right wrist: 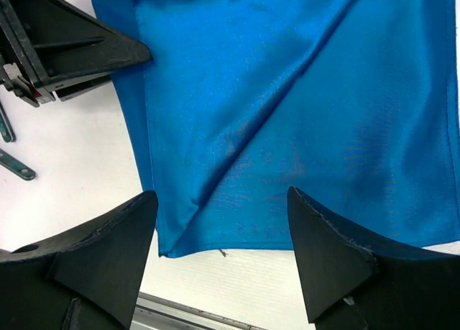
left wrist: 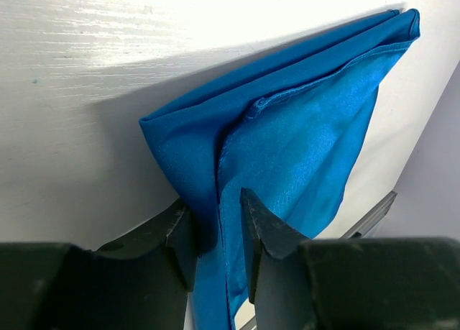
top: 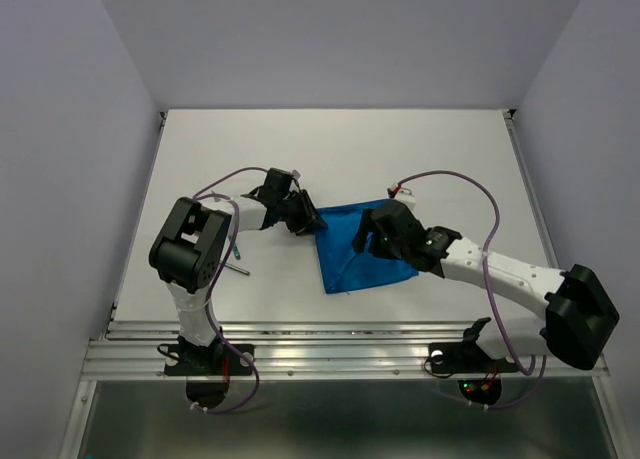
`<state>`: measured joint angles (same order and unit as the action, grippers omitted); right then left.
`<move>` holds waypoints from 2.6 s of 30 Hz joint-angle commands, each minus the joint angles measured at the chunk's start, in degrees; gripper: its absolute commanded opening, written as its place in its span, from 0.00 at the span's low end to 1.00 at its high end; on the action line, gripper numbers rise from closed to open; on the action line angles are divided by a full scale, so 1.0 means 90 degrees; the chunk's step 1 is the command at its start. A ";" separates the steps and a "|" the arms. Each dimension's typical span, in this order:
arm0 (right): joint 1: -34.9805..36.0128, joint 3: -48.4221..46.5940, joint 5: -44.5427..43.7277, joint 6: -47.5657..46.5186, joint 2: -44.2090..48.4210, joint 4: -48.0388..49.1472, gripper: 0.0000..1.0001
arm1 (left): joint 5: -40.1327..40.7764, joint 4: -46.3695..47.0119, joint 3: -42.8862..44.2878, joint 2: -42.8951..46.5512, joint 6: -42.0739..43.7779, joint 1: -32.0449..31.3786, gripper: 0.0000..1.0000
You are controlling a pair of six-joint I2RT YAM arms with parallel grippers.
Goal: Fold the napkin into a case and place the utensils inside
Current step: Pick up the upper triangle-folded napkin from the center of the board.
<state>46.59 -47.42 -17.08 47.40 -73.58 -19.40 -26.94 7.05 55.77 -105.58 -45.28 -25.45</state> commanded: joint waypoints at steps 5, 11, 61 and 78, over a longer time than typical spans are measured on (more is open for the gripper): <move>0.0029 -0.0180 0.0091 -0.0266 -0.0174 -0.0022 0.78 | 0.0132 -0.0206 0.0317 -0.0153 0.0001 -0.0072 0.22; 0.0029 -0.0210 0.0072 -0.0296 -0.0271 -0.0071 0.78 | 0.0210 -0.0334 0.0493 -0.0290 0.0001 -0.0131 0.03; 0.2958 -0.3608 -0.2897 -0.1204 -0.4304 -0.2132 0.55 | 0.0513 -0.0969 0.0552 0.0198 -0.0194 -0.0131 0.00; 0.3300 -0.4233 -0.4225 -0.1029 -0.5271 -0.3039 0.46 | 0.0523 -0.1008 0.0542 0.0247 -0.0194 -0.0131 0.00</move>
<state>75.94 -83.20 -50.04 35.83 -119.68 -43.62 -22.57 -1.15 59.66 -107.07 -47.07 -26.30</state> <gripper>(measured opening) 0.461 0.105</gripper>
